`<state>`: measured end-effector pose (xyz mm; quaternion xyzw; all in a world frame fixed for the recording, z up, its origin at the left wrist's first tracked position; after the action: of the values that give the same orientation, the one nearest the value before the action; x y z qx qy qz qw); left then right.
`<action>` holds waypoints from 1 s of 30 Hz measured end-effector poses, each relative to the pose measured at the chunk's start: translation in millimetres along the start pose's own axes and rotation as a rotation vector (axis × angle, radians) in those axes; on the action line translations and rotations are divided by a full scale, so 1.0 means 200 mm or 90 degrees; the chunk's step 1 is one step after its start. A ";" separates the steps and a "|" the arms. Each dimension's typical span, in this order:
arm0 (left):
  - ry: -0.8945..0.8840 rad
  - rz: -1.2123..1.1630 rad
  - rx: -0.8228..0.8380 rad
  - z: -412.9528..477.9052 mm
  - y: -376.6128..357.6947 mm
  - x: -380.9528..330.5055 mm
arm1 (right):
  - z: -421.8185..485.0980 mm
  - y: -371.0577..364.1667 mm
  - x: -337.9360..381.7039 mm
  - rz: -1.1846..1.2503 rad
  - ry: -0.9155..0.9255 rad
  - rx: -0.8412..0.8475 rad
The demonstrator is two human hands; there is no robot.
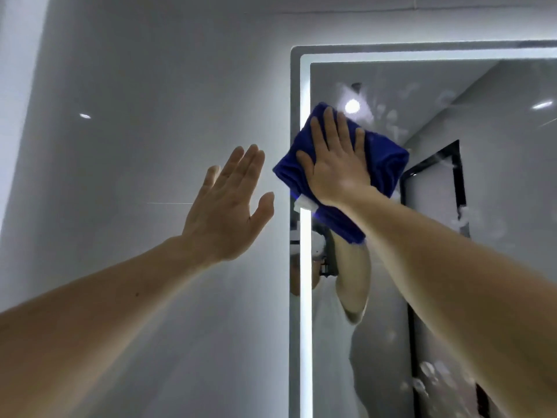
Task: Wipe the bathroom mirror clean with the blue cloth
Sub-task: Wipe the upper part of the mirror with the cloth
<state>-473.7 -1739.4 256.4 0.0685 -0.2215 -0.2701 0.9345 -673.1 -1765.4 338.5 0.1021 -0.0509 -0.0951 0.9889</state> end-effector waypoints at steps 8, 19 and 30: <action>0.001 -0.021 0.009 -0.06 -0.06 -0.02 | -0.24 -0.03 0.03 0.009 0.008 -0.063; -0.012 -0.069 0.029 -0.45 -0.30 -0.31 | -1.32 -0.26 -0.07 0.020 0.024 0.049; -0.037 -0.115 0.045 -0.62 -0.46 -0.53 | -2.11 -0.40 -0.29 -0.059 0.161 0.169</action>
<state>-541.9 -1759.0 83.9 0.1135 -0.2509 -0.3472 0.8964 -694.1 -1749.7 -93.6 0.2447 0.0663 -0.1193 0.9599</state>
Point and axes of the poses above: each hand's wrist, its own z-axis towards the middle knuckle, its own y-axis out of the back of the hand, x = y × z, the point moved 2 cm from there along z, towards the middle knuckle, and after that the axes turned 13 degrees about -y, right-handed, at the moved point
